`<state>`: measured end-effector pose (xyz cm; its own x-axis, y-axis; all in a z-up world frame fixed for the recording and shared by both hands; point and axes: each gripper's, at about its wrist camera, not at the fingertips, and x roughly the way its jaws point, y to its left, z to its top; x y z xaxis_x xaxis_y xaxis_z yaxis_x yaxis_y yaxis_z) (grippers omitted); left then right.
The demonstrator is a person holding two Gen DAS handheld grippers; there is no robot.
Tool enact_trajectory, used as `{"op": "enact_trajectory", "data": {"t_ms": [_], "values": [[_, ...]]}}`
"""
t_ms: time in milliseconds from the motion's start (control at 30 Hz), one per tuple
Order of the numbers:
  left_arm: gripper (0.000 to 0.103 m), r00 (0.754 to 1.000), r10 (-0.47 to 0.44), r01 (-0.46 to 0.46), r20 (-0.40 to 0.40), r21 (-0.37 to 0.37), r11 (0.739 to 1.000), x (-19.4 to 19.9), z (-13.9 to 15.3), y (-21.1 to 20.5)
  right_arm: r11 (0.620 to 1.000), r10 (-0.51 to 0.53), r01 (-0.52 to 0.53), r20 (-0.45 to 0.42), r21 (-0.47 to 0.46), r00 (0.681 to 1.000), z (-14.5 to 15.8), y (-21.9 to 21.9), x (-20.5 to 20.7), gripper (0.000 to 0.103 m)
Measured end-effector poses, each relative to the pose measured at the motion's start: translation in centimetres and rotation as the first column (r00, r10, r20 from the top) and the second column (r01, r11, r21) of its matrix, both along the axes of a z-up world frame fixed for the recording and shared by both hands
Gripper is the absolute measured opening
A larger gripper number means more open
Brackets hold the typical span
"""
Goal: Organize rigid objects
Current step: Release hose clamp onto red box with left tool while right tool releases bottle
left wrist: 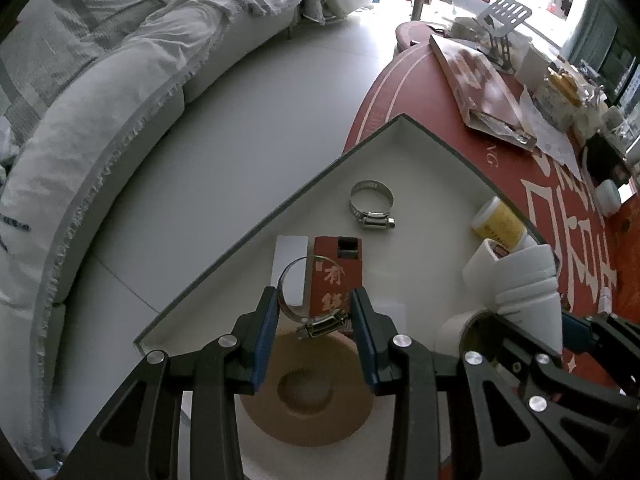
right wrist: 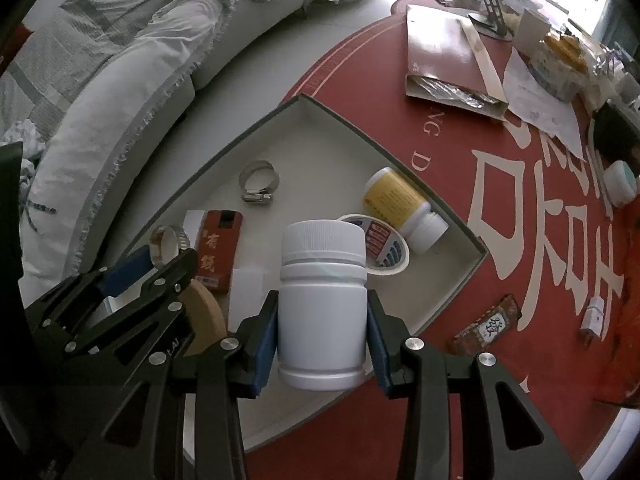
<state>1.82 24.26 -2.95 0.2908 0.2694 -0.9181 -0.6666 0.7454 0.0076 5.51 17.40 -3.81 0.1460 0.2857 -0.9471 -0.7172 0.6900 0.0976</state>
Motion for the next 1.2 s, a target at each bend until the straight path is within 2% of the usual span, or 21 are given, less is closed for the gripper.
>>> {"op": "enact_trajectory", "data": {"t_ms": [167, 200, 267, 300, 333, 367, 433, 533, 700, 800, 967, 1067, 1200], "values": [[0.040, 1.000, -0.002, 0.002, 0.001, 0.002, 1.000, 0.3, -0.4, -0.1, 1.000, 0.006, -0.006, 0.009, -0.010, 1.000, -0.4, 0.2, 0.4, 0.042], [0.044, 1.000, -0.005, 0.005, 0.003, 0.002, 1.000, 0.3, -0.5, -0.1, 1.000, 0.007, -0.007, 0.008, -0.012, 1.000, -0.4, 0.2, 0.5, 0.042], [0.059, 1.000, -0.001, 0.001, 0.007, -0.001, 1.000, 0.1, -0.6, 0.0, 1.000, 0.002, -0.001, 0.009, -0.017, 1.000, -0.5, 0.0, 0.7, 0.042], [0.071, 1.000, 0.012, -0.012, 0.007, 0.002, 1.000, -0.1, -0.6, 0.1, 1.000, -0.004, 0.004, 0.011, -0.017, 1.000, -0.4, -0.2, 0.8, 0.045], [0.079, 1.000, 0.024, -0.024, 0.010, 0.002, 1.000, -0.3, -0.6, 0.3, 1.000, -0.013, 0.013, 0.014, -0.018, 1.000, -0.4, -0.5, 1.0, 0.053], [0.082, 0.999, 0.040, -0.039, 0.018, -0.009, 0.999, -0.6, -0.7, 0.5, 1.000, -0.022, 0.022, 0.018, -0.018, 1.000, -0.3, -0.7, 1.2, 0.058], [0.091, 0.999, 0.049, -0.048, 0.020, -0.040, 0.998, -0.8, -0.8, 0.8, 0.999, -0.046, 0.046, 0.029, -0.006, 0.999, -0.2, -1.6, 1.6, 0.079], [0.103, 0.999, 0.047, -0.047, 0.017, -0.018, 0.999, -0.8, -0.6, 0.5, 0.998, -0.067, 0.067, 0.007, 0.014, 0.998, 0.0, -2.6, 2.0, 0.080], [0.103, 0.998, 0.042, -0.041, 0.040, -0.029, 0.999, -0.8, 0.1, -0.3, 0.993, -0.097, 0.099, -0.032, 0.062, 0.995, 0.5, -4.4, 1.9, 0.080], [0.103, 0.998, 0.036, -0.034, 0.050, -0.032, 0.999, -0.8, 0.4, -0.8, 0.992, -0.091, 0.091, -0.009, 0.085, 0.996, 0.9, -5.8, 1.3, 0.080], [0.103, 0.999, 0.023, -0.023, 0.022, -0.023, 0.999, -0.6, 0.3, -1.7, 0.984, -0.077, 0.080, -0.020, 0.161, 0.997, 1.4, -8.2, 0.9, 0.080], [0.103, 1.000, 0.013, -0.012, 0.026, -0.023, 1.000, -1.0, 0.4, -2.4, 0.981, -0.119, 0.118, -0.003, 0.151, 0.993, 1.4, -10.1, 1.1, 0.080], [0.103, 1.000, -0.002, 0.002, 0.025, -0.009, 1.000, -1.5, 0.8, -3.5, 0.973, -0.198, 0.200, -0.027, 0.113, 0.980, 0.3, -12.8, 2.3, 0.080]]}}
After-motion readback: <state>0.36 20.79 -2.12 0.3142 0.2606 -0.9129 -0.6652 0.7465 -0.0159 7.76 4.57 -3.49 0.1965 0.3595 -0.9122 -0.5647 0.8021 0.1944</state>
